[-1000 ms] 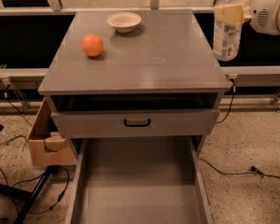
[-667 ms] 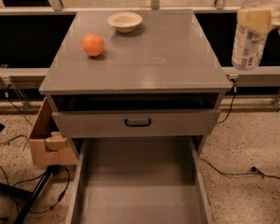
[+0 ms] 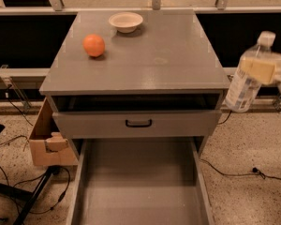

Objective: Place blue plastic bottle into middle drawer

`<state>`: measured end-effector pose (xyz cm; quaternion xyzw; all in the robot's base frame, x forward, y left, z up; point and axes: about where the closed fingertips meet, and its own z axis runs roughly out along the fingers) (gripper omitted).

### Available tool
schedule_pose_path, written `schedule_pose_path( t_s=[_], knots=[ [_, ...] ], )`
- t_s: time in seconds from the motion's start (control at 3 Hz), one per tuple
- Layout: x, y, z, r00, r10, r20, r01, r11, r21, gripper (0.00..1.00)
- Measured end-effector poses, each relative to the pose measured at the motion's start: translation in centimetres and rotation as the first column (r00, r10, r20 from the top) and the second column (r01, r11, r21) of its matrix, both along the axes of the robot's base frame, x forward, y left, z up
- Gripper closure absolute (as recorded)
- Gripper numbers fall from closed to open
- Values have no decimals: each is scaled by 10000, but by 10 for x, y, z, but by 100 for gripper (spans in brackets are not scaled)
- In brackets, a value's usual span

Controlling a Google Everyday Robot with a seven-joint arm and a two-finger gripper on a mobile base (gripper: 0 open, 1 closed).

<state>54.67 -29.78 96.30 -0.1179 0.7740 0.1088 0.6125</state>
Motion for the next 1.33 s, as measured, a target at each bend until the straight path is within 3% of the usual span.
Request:
schedule_pose_path(
  t_s=[0.33, 0.67, 1.0, 1.33],
  knots=[
    [-14, -19, -87, 9998, 23, -182, -3, 9936, 1129, 100],
    [-30, -15, -145, 9987, 400, 306, -430, 9933, 1072, 100],
    [-35, 2, -173, 9899, 976, 1029, -1021, 9940, 391, 100],
    [-35, 2, -173, 9899, 976, 1029, -1021, 9940, 391, 100]
  ],
)
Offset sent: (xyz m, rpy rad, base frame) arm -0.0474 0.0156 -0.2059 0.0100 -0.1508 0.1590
